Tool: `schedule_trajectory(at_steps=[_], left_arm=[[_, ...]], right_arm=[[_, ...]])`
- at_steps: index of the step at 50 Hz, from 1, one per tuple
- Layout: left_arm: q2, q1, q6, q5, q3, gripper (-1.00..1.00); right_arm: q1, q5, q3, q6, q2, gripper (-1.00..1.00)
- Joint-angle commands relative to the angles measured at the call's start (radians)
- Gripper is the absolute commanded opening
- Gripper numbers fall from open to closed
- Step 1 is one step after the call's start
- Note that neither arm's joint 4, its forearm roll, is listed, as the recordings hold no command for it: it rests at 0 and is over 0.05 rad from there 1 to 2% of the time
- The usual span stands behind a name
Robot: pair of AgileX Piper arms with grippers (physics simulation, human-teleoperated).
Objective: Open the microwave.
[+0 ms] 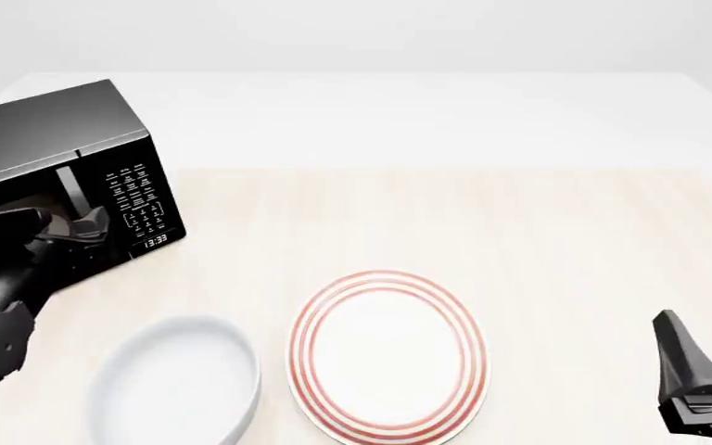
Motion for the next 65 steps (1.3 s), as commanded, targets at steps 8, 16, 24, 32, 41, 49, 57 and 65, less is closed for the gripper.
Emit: schedule_trajectory(at_steps=[8,16,24,32,41,49,57,65], left_arm=[[0.086,0.001,-0.015,-0.014,-0.057,1.00],[0.116,0.008,-0.018,-0.016,-0.071,1.00],[0.158,0.000,-0.023,-0.017,-0.099,1.00],[0.195,-0.011,-0.030,-0.015,-0.121,1.00],[0.229,-0.015,-0.041,-0.013,-0.138,1.00],[0.255,-0.013,-0.046,-0.004,-0.156,1.00],[0.273,-0.013,-0.055,-0.006,-0.162,1.00],[0.284,-0.016,-0.057,-0.013,-0.168,1.00]], right_arm=[[0.000,0.000,0.000,0.000,0.000,1.00],[0.000,0.000,0.000,0.000,0.000,1.00],[0.000,0.000,0.000,0.000,0.001,1.00],[0.000,0.000,0.000,0.000,0.000,1.00],[0.000,0.000,0.000,0.000,-0.001,1.00],[0.000,0.000,0.000,0.000,0.000,1.00],[0.000,0.000,0.000,0.000,0.000,1.00],[0.000,0.000,0.000,0.000,0.000,1.00]])
